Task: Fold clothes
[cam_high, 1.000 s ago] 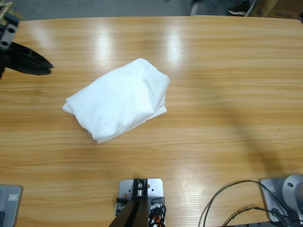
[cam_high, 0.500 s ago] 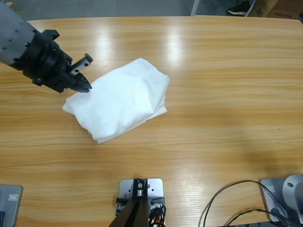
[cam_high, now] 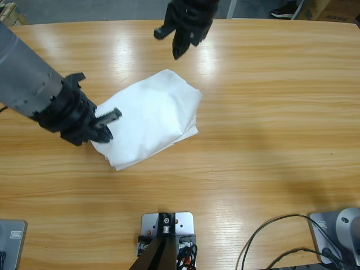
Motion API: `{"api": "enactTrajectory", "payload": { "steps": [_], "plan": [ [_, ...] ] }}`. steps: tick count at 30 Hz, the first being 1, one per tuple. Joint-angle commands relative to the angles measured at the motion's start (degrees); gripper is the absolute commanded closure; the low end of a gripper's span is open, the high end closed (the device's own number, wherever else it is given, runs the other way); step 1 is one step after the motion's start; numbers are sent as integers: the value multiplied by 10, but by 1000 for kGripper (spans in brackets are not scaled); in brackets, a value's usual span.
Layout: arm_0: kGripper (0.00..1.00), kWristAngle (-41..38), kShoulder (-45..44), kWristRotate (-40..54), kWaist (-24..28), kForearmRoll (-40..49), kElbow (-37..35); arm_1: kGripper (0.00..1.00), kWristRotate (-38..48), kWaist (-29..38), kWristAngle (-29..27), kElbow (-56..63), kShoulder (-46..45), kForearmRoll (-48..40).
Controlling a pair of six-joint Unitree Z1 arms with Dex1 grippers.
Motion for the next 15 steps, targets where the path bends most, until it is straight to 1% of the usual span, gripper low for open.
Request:
{"api": "enactTrajectory", "payload": {
  "steps": [1, 3, 5, 15],
  "plan": [
    [1000, -3, 22, -22, -32, -5, 47, 1000, 16, 20, 1, 269, -64, -35],
    [1000, -3, 24, -22, -30, -11, 50, 1000, 16, 19, 0, 294, -75, -58],
    [1000, -3, 32, -22, -25, -22, 50, 1000, 15, 18, 0, 280, -73, -62],
    [1000, -3, 48, -17, -18, -42, 51, 1000, 28, 26, 16, 208, -68, -40]
  ]
}}
